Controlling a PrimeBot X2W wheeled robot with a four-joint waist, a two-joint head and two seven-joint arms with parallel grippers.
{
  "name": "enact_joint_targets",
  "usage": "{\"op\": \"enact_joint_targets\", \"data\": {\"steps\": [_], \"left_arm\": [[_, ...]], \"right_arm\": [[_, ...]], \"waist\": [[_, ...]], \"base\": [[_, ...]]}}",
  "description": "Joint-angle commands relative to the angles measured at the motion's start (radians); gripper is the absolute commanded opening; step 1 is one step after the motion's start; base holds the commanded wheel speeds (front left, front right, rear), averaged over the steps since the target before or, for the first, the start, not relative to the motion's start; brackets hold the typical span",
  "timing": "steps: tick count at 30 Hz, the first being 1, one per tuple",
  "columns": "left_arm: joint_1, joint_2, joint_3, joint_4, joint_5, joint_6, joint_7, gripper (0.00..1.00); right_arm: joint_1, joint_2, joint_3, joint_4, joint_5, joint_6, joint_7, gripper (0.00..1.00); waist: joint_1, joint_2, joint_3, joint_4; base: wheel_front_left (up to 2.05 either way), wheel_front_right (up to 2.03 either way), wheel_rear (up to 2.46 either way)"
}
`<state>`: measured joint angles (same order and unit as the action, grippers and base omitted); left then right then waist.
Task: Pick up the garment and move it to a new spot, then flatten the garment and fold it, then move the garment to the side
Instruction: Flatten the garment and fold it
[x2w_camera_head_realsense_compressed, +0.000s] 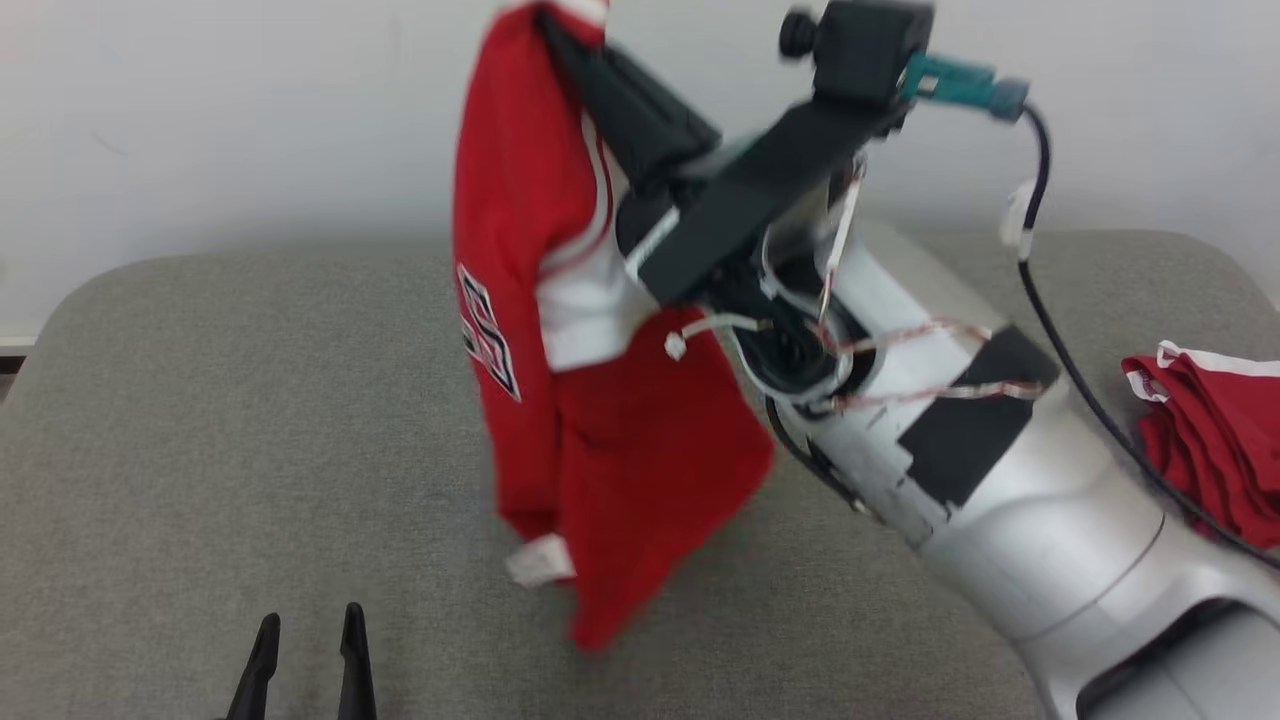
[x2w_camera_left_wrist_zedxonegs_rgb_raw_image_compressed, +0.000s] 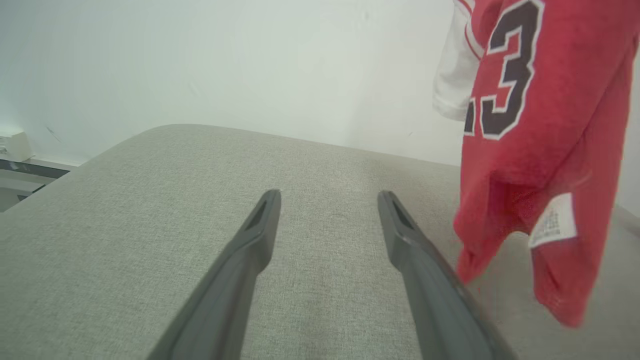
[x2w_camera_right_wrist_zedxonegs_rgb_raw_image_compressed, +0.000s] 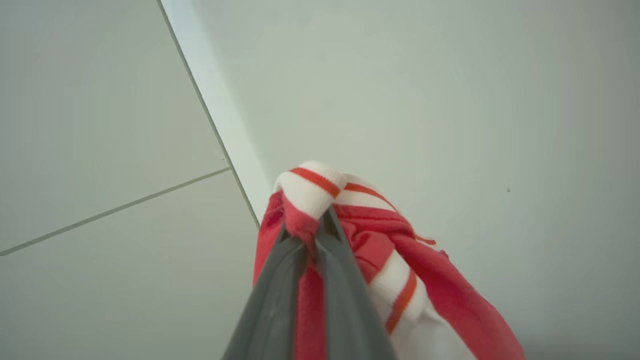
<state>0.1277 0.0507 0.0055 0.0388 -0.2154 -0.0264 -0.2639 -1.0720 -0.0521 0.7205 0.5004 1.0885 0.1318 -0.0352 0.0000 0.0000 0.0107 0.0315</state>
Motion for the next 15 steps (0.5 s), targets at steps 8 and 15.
{"op": "enact_joint_targets", "data": {"steps": [8, 15], "left_arm": [[-0.010, 0.000, 0.011, -0.006, -0.006, 0.010, 0.000, 1.00], [-0.023, 0.000, 0.019, -0.012, -0.011, 0.011, 0.000, 1.00]], "right_arm": [[-0.153, 0.001, 0.106, 0.237, 0.140, -0.003, -0.179, 0.00], [-0.038, 0.002, 0.170, 0.478, 0.124, -0.003, -0.173, 0.00]], "waist": [[0.0000, 0.0000, 0.019, -0.012], [0.0000, 0.0000, 0.046, -0.063]], "base": [[0.00, 0.00, 0.00], [0.00, 0.00, 0.00]]}}
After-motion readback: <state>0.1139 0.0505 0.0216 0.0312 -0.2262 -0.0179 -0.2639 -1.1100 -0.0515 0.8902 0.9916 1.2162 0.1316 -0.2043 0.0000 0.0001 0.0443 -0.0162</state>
